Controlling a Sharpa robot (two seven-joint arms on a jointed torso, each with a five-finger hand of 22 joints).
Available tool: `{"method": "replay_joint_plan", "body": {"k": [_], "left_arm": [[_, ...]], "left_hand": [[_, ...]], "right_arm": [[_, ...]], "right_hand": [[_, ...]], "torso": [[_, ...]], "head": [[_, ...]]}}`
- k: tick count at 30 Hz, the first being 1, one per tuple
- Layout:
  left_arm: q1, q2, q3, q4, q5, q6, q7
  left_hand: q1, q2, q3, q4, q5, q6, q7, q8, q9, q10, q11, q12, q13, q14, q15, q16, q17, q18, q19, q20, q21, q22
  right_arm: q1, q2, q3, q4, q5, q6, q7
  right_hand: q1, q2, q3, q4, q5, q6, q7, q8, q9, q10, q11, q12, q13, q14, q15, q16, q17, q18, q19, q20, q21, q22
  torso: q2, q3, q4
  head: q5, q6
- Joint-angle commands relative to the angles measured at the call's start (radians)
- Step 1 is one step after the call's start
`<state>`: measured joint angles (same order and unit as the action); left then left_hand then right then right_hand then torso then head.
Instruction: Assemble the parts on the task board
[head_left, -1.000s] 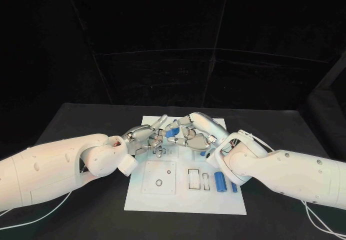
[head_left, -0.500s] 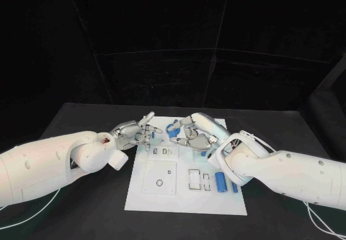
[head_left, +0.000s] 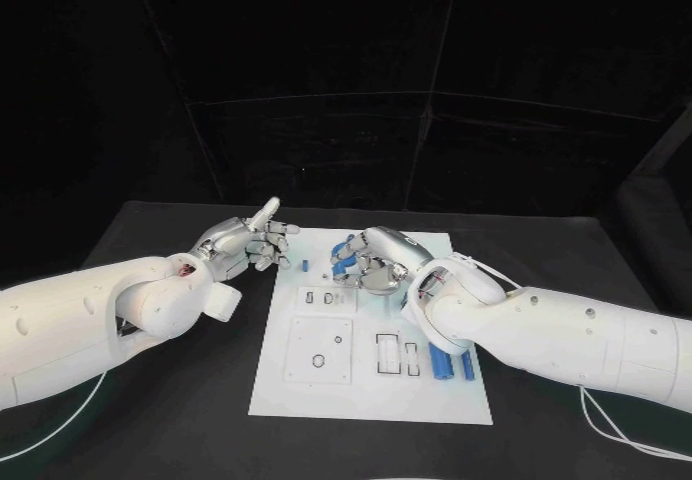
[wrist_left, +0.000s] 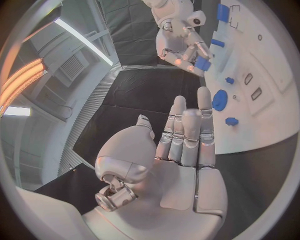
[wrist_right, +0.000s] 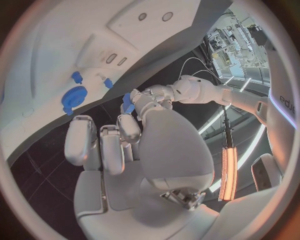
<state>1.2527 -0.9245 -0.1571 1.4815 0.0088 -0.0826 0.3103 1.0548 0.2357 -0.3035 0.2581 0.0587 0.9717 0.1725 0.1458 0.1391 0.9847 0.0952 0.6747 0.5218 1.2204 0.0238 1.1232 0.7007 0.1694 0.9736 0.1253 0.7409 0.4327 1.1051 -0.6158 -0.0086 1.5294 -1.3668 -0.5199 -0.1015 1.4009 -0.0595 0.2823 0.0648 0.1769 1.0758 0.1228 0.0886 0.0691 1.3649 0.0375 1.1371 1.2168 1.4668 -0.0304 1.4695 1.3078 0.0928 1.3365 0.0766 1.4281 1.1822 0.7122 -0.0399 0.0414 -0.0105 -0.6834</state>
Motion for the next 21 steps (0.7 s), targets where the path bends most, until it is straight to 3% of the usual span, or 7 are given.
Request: {"method": "replay_joint_plan", "body": {"k": [1,3,10,16,21], "left_arm": [[0.002,0.000,0.001,0.020,0.102,-0.095,0.198],[0.002,0.000,0.001,0.030,0.116,-0.109,0.235],[0.003,-0.004,0.001,0.074,0.142,-0.163,0.347],[0.003,-0.005,0.002,0.087,0.151,-0.184,0.377],[0.003,-0.002,0.002,0.091,0.153,-0.183,0.376]], "left_hand": [[0.034,0.002,0.009,-0.019,0.000,-0.012,0.004,0.012,0.000,-0.029,0.006,-0.016,-0.020,-0.059,0.009,-0.074,-0.107,0.008,-0.019,0.010,-0.026,-0.017],[0.052,0.004,0.015,-0.029,0.001,-0.018,0.006,0.020,0.000,-0.043,0.011,-0.025,-0.034,-0.074,0.012,-0.097,-0.131,0.009,-0.027,0.017,-0.042,-0.029],[0.104,-0.007,0.026,-0.064,0.002,-0.037,0.020,0.051,-0.003,-0.099,0.028,-0.071,-0.100,-0.126,0.031,-0.175,-0.187,0.011,-0.058,0.039,-0.110,-0.078],[0.118,-0.006,0.031,-0.078,0.001,-0.056,0.031,0.067,-0.015,-0.120,0.041,-0.109,-0.162,-0.156,0.046,-0.234,-0.235,0.013,-0.075,0.056,-0.162,-0.117],[0.121,-0.005,0.032,-0.080,0.002,-0.059,0.031,0.073,-0.018,-0.119,0.042,-0.114,-0.174,-0.159,0.047,-0.242,-0.244,0.013,-0.075,0.058,-0.171,-0.125]], "right_arm": [[0.000,0.021,0.000,-0.021,-0.091,0.066,-0.129],[-0.002,0.037,0.000,-0.033,-0.111,0.072,-0.153],[-0.005,0.072,-0.001,-0.056,-0.179,0.114,-0.233],[-0.007,0.086,-0.002,-0.057,-0.209,0.157,-0.264],[-0.008,0.094,-0.003,-0.055,-0.227,0.194,-0.282]], "right_hand": [[-0.006,0.004,0.004,-0.001,-0.005,0.006,0.000,0.005,0.000,0.004,-0.002,-0.004,-0.001,0.068,-0.004,0.000,0.082,-0.014,0.003,0.001,0.002,-0.001],[-0.005,0.005,0.005,-0.002,-0.005,0.006,0.000,0.005,0.000,0.004,-0.003,-0.006,-0.002,0.068,-0.004,0.000,0.082,-0.014,0.002,0.001,0.002,-0.001],[-0.005,0.004,0.006,-0.002,-0.006,0.005,0.001,0.004,0.000,0.002,-0.002,-0.010,-0.006,0.067,-0.005,-0.003,0.077,-0.013,0.001,0.001,0.001,-0.003],[-0.006,0.004,0.006,-0.002,-0.006,0.005,0.001,0.004,0.000,0.001,-0.002,-0.011,-0.006,0.067,-0.005,-0.003,0.076,-0.013,0.001,0.001,0.001,-0.004],[-0.007,0.003,0.006,-0.003,-0.007,0.004,0.001,0.003,-0.001,0.000,-0.002,-0.012,-0.007,0.066,-0.004,-0.004,0.075,-0.013,0.001,0.001,0.001,-0.004]], "torso": [[0.000,-0.0011,0.0017],[0.000,0.0011,0.0007],[0.000,0.0006,-0.0003],[0.000,0.0028,-0.0028],[0.000,0.0025,-0.0024]], "head": [[-0.003,-0.004],[-0.001,-0.005],[0.001,-0.015],[0.003,-0.018],[0.002,-0.020]]}}
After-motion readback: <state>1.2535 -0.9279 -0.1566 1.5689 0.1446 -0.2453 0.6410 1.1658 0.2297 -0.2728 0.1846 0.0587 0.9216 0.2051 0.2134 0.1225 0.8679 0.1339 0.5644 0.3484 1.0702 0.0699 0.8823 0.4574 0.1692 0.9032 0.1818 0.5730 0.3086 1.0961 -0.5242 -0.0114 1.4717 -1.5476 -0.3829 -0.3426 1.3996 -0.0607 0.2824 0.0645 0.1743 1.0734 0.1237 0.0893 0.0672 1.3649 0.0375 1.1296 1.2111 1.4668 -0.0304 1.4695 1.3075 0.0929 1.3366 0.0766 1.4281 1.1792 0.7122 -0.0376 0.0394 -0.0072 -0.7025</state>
